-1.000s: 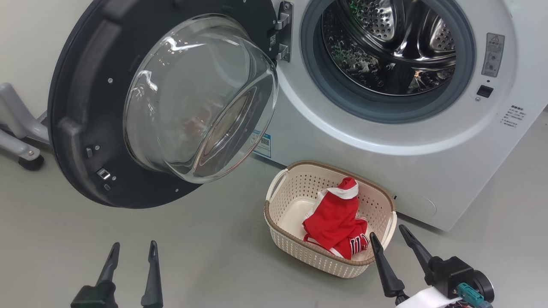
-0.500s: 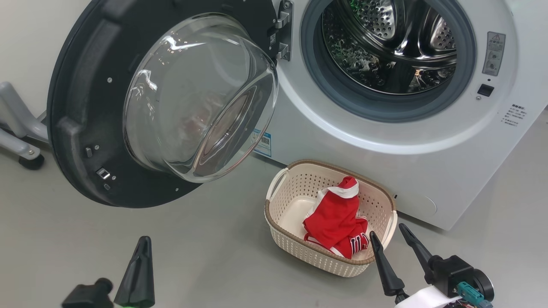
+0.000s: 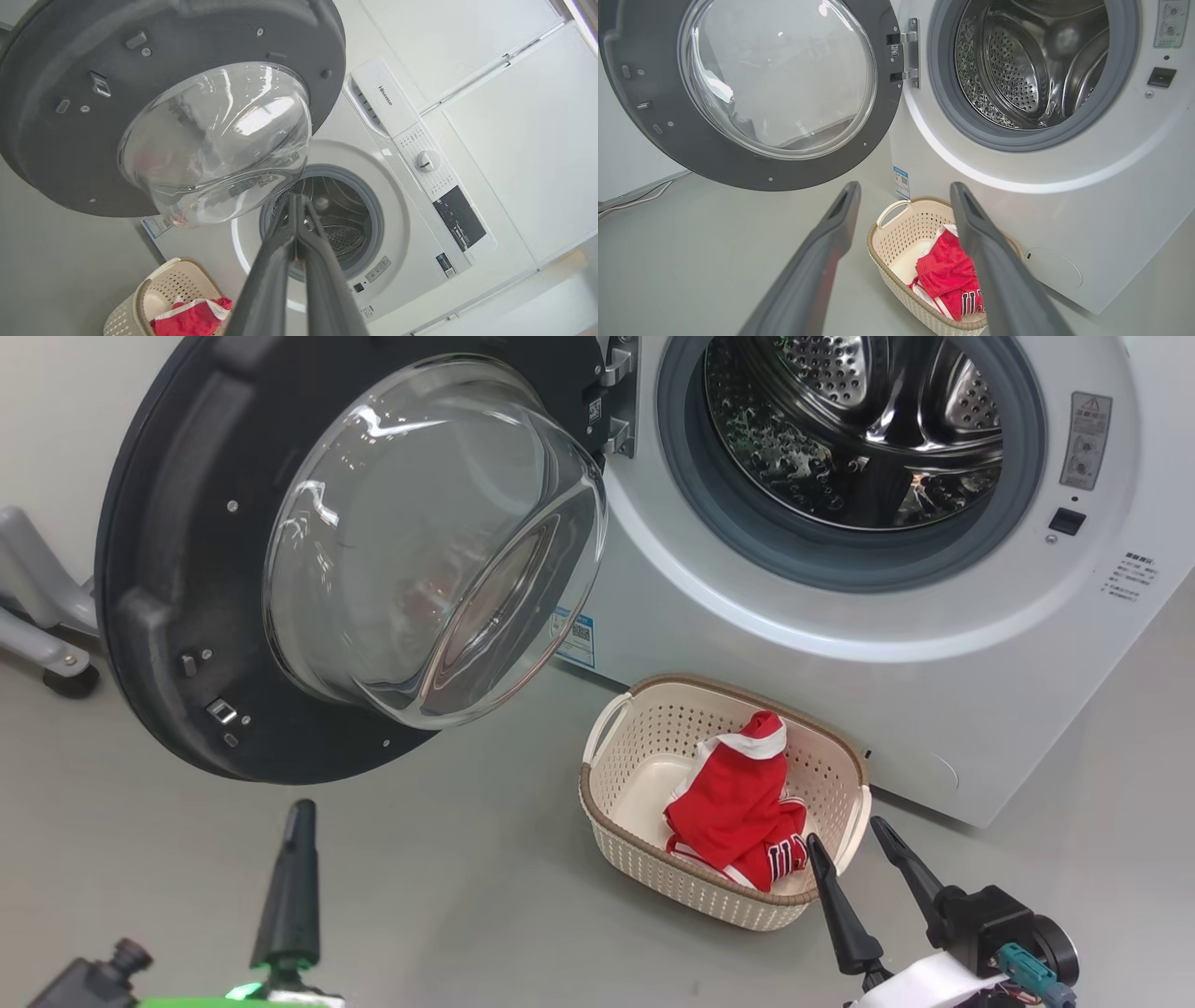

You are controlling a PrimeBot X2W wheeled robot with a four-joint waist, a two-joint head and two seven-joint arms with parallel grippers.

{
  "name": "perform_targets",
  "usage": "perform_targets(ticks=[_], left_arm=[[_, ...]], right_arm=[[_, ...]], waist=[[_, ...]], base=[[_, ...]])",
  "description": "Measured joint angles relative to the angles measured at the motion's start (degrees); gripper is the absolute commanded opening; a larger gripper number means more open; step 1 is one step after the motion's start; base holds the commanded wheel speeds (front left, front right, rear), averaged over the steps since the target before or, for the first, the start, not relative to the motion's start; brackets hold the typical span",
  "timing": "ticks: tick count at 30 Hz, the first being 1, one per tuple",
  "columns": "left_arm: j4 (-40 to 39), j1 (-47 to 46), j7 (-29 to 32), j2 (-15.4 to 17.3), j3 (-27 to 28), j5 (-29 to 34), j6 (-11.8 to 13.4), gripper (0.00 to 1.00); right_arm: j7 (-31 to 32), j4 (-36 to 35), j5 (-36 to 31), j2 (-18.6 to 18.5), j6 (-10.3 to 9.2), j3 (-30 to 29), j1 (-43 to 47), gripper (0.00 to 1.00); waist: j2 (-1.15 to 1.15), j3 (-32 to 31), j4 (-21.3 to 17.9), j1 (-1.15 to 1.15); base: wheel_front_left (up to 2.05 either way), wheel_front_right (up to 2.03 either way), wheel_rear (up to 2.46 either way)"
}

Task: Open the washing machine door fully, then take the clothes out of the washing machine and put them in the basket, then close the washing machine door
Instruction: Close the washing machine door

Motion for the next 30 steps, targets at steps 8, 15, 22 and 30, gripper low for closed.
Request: perform_targets(ticks=[8, 15, 22, 30], left_arm=[[-1.6, -2.2, -1.3, -0.1, 8.1, -4.8, -1.4, 0.00], [-0.5, -5.6, -1.0, 2.0, 16.9, -11.1, -1.7, 0.00], [2.9, -10.3, 1.3, 5.4, 22.2, -16.2, -1.7, 0.00], [10.1, -17.1, 4.4, 9.5, 28.1, -24.3, -0.3, 0.00]], right_arm=[[0.5, -0.8, 0.0, -0.6, 0.00, 0.0, -0.7, 1.00], [0.6, -1.6, -0.2, -1.6, 0.00, -0.1, -1.7, 1.00], [1.3, -2.3, -0.3, -2.1, 0.00, -0.2, -1.9, 1.00], [1.9, -3.0, -0.5, -2.7, 0.02, 0.1, -3.0, 1.00]], waist=[[0.00, 1.4, -0.3, 0.00], [0.00, 2.9, -0.8, 0.00], [0.00, 4.1, -1.4, 0.00], [0.00, 5.3, -2.5, 0.00]], base=[[0.00, 0.00, 0.00], [0.00, 0.00, 0.00], [0.00, 0.00, 0.00], [0.00, 0.00, 0.00]])
